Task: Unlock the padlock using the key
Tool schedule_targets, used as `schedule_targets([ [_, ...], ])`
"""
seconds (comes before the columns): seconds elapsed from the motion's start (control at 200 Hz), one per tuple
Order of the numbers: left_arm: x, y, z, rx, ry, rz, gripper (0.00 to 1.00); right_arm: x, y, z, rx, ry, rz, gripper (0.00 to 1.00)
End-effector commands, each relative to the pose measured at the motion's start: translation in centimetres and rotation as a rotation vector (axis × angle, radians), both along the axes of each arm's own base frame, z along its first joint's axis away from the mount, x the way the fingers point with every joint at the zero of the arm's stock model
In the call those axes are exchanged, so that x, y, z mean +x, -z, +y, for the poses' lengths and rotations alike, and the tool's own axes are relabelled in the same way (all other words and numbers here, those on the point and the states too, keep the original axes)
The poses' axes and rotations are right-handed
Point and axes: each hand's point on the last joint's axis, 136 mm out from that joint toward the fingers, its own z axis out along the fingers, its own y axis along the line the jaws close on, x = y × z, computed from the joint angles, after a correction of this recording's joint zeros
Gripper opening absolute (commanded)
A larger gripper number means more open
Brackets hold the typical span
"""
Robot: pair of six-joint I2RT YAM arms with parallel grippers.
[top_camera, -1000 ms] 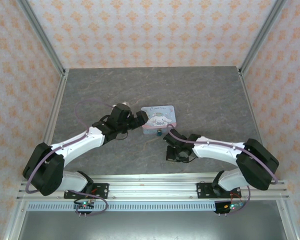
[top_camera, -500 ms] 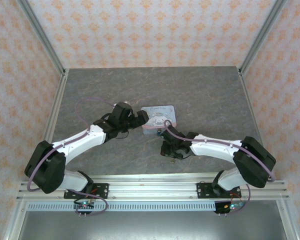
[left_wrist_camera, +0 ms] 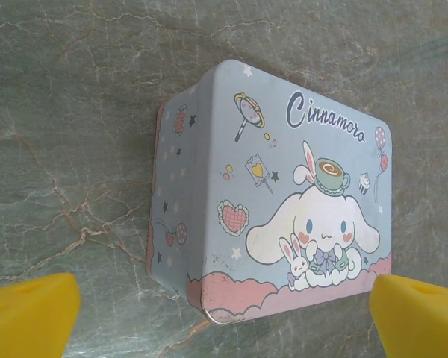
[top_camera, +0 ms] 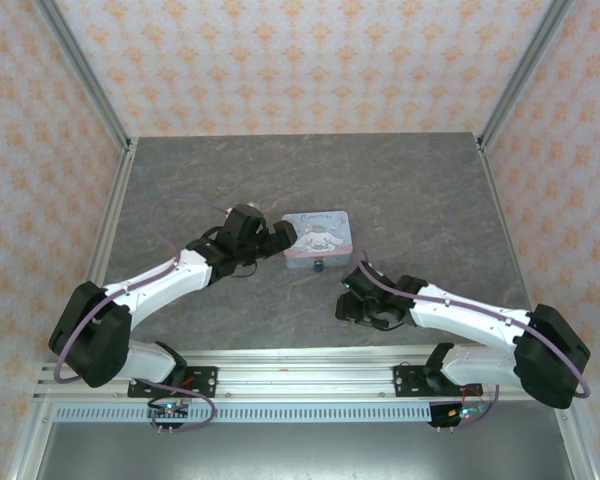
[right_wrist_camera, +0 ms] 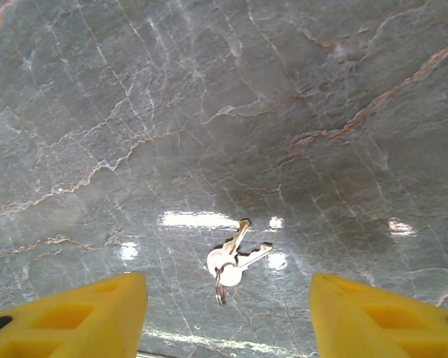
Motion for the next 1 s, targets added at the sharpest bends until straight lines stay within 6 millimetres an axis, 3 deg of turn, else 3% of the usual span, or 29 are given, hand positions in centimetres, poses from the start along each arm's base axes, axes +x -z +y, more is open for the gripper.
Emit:
schedule_targets([
  [0.0, 0.1, -0.3, 0.2, -0.011, -0.010, 0.001, 1.00, 0.5, 0.2, 0.1, -0.012, 0.011, -0.022, 0.59],
  [0.365, -0.1, -0.2, 0.3, -0.022, -0.017, -0.001, 1.00, 1.4, 1.4, 1.4, -0.044, -0.019, -0.004, 0.57],
  [0.611, -0.1, 0.1, 0.2, -0.024, -0.016, 0.004, 1.00, 1.8, 1.2, 1.9, -0.037, -0.025, -0.009, 0.56],
  [0.996, -0.1, 0.3, 0.2, -0.024, -0.017, 0.008, 1.00, 1.4, 1.9, 2.6, -0.018, -0.036, 0.025, 0.54],
])
